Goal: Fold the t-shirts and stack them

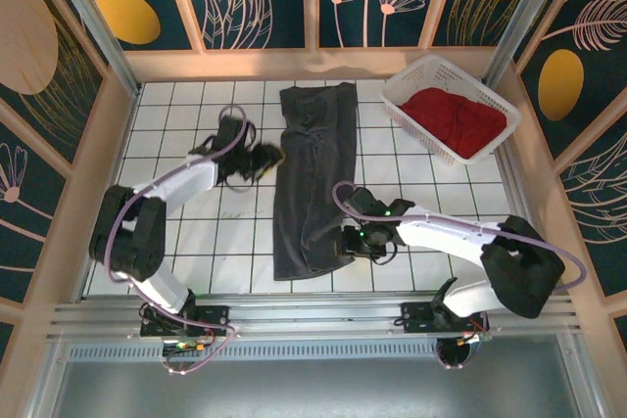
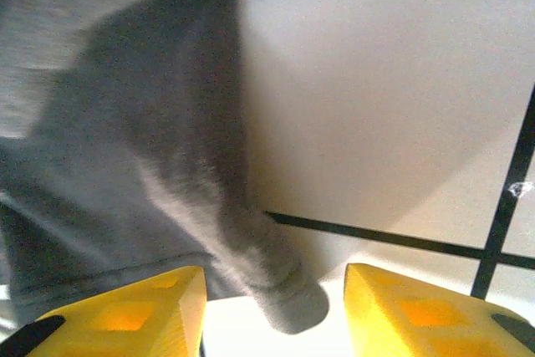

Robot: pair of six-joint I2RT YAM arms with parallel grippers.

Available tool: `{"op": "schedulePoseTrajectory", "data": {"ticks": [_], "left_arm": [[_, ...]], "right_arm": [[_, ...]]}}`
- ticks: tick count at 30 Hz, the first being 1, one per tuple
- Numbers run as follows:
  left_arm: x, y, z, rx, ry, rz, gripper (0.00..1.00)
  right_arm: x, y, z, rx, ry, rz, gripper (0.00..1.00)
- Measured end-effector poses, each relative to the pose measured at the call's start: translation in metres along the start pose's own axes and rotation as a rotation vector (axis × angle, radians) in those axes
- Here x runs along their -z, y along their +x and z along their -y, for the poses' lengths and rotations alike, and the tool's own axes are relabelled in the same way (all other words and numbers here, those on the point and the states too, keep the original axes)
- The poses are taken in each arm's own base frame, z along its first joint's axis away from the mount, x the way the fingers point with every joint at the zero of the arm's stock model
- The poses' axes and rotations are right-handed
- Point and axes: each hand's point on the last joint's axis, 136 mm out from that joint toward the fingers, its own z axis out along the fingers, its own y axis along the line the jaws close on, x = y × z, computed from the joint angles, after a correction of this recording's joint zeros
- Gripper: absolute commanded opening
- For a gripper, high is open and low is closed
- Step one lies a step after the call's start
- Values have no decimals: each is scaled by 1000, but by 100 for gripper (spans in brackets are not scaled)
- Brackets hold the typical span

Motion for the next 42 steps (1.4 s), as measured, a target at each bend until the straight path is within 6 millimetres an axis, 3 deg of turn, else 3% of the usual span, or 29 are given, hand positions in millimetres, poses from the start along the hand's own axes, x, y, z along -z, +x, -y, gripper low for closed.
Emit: {"op": "schedulePoseTrajectory", "data": {"ticks": [1, 4, 11, 16, 19, 26, 28, 30, 31, 33, 38, 42], "left_arm": [[2, 22, -21, 2, -50, -46, 43], [13, 73, -59, -4, -141, -153, 42], [34, 158, -91, -56, -174, -348, 50], [38, 219, -106, -106, -212, -511, 50], [39, 230, -111, -111, -233, -537, 49], [40, 231, -112, -112, -244, -518, 49], [38, 232, -112, -94, -246, -515, 42], [38, 233, -114, -84, -261, -511, 27], [37, 233, -116, -80, -270, -509, 15], [36, 235, -117, -69, -270, -511, 0], [38, 234, -106, -74, -230, -490, 0], [46, 220, -78, -71, -176, -423, 0]], "right_arm": [[-4, 2, 3, 11, 15, -14, 47], [-10, 4, 7, 43, 44, -34, 44], [-13, 2, -1, 102, 48, -53, 3], [-15, 16, -12, 116, -1, -88, 0], [-12, 31, -11, 106, -24, -114, 0], [-9, 58, -8, 71, -55, -161, 0], [-8, 62, -10, 60, -62, -175, 0], [-8, 65, -13, 51, -69, -178, 0], [-7, 65, -14, 45, -73, -175, 0], [-4, 64, -16, 32, -83, -167, 0], [11, 56, -21, 1, -106, -123, 0], [36, 22, -29, -62, -140, -27, 0]]}}
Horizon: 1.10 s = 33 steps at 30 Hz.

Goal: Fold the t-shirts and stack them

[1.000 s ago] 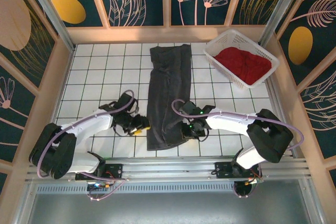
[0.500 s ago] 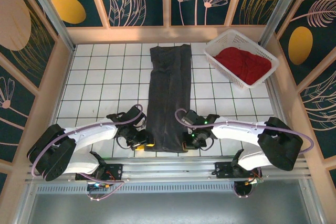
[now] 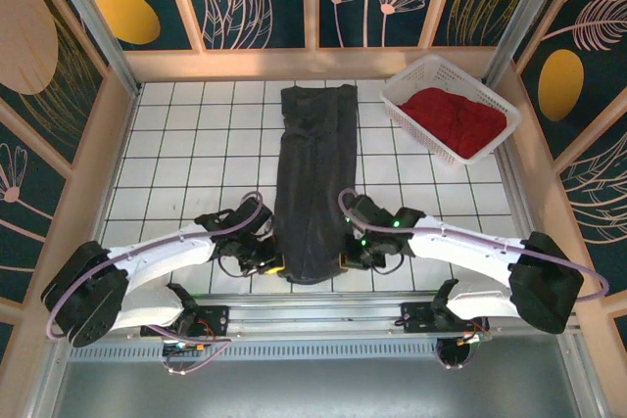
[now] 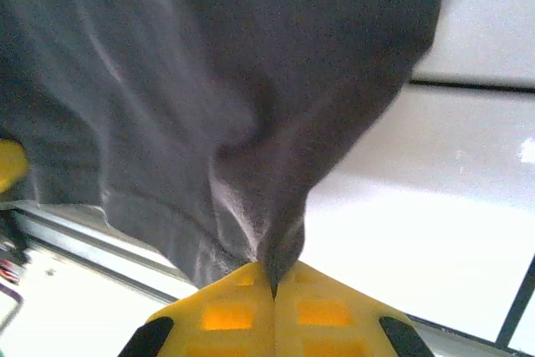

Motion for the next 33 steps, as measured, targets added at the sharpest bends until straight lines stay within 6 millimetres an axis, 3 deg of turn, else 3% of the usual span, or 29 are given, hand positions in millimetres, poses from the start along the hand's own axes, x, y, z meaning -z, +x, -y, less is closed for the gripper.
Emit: {"op": "schedulePoseTrajectory", "data": {"ticks": [4, 9, 15, 20, 21, 23, 26, 27, 31, 33], "left_arm": [[23, -25, 37, 16, 89, 89, 0], [53, -88, 67, 96, 160, 231, 0], [72, -187, 105, 131, 196, 368, 0], [63, -262, 113, 140, 185, 424, 1], [57, -275, 113, 141, 178, 425, 14], [44, -298, 109, 142, 161, 422, 43], [25, -319, 100, 148, 125, 411, 56], [22, -321, 96, 147, 111, 409, 62], [31, -313, 90, 138, 85, 424, 61], [43, -292, 83, 133, 85, 435, 54]], "right_arm": [[29, -50, -10, -85, -51, 119, 0], [54, -127, -17, -151, -63, 233, 0], [58, -224, -16, -176, -17, 322, 0], [48, -290, -7, -189, 7, 356, 0], [43, -300, -3, -193, 11, 356, 8], [33, -315, 3, -200, 20, 349, 32], [19, -327, 13, -185, 43, 336, 58], [19, -327, 16, -181, 55, 338, 62], [33, -329, 16, -150, 80, 381, 64], [49, -321, 15, -138, 83, 418, 64]]}}
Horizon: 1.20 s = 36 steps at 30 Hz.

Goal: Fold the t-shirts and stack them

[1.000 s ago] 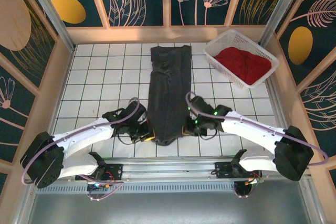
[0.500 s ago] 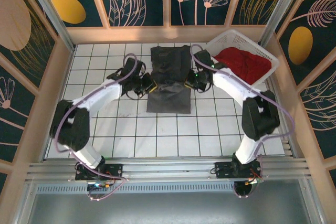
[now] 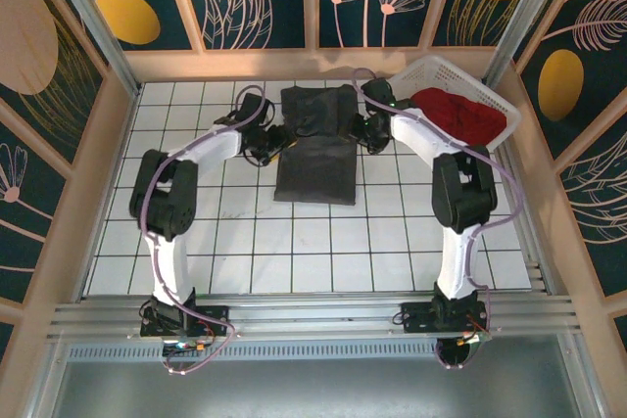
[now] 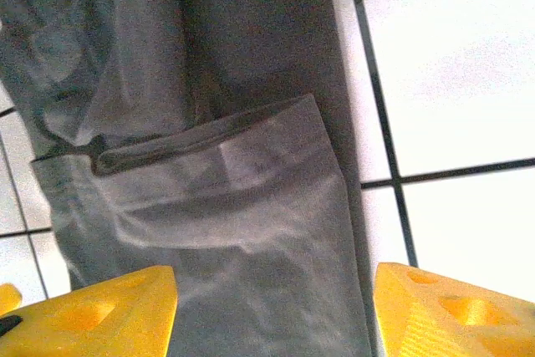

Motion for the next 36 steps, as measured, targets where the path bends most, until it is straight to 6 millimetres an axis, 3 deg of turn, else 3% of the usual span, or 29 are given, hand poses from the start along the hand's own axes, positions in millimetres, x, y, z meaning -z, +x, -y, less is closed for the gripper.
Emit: {"op": "schedulePoseTrajectory", "data": {"ticks": [3, 6, 11, 13, 19, 24, 26, 28, 32, 36], "left_arm": [[32, 30, -22, 30, 13, 5, 52], [46, 62, -47, 77, 22, -21, 54], [27, 89, -79, 167, -15, -91, 58], [18, 90, -81, 184, -13, -102, 58], [-2, 88, -73, 198, -2, -127, 52], [-18, 88, -63, 184, 14, -137, 11], [-22, 91, -63, 175, 18, -143, 0], [-22, 92, -62, 165, 26, -141, 0], [-16, 98, -68, 170, 40, -136, 0], [-6, 113, -76, 196, 51, -152, 0]], "right_arm": [[30, 22, 10, 0, -8, 24, 61], [43, 60, 25, -21, -21, 2, 59], [21, 131, 53, -108, -2, -142, 58], [15, 144, 57, -152, -4, -179, 58], [-7, 147, 49, -253, -58, -215, 58], [-17, 152, 46, -322, -81, -247, 55], [-20, 151, 41, -342, -103, -253, 48], [-23, 152, 40, -361, -105, -266, 37], [-29, 150, 40, -381, -105, -269, 2], [-28, 148, 36, -362, -102, -256, 0]]}}
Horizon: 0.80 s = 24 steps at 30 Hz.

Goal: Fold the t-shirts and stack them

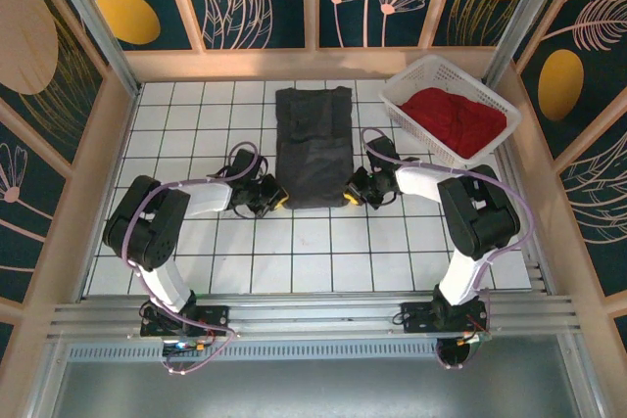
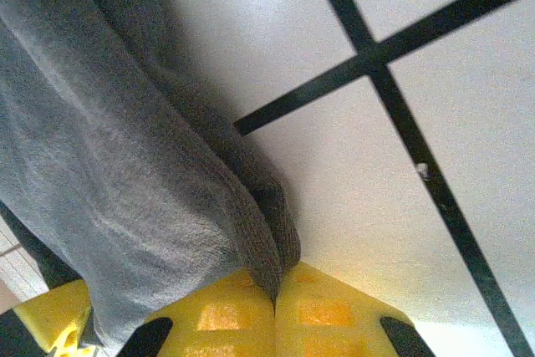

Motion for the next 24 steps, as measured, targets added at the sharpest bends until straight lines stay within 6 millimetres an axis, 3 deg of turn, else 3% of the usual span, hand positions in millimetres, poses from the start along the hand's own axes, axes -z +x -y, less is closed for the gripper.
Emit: {"op": "schedulePoseTrajectory", "data": {"ticks": [6, 10, 14, 16, 20, 24], "left_arm": [[14, 28, -5, 5, 23, -37, 0], [25, 56, -13, -15, 28, -80, 0], [48, 89, -23, -29, 48, -123, 0], [63, 99, -21, -34, 75, -130, 0], [97, 102, 5, -47, 187, -87, 0], [112, 93, 34, -51, 236, -39, 0]], "right_arm": [[23, 26, 9, 82, 15, 6, 0], [41, 69, 25, 174, 42, -35, 0], [57, 115, 23, 270, 50, -102, 0], [70, 127, 22, 281, 34, -113, 0], [95, 123, 18, 241, 21, -75, 0], [119, 98, -9, 200, -8, 2, 0]]}}
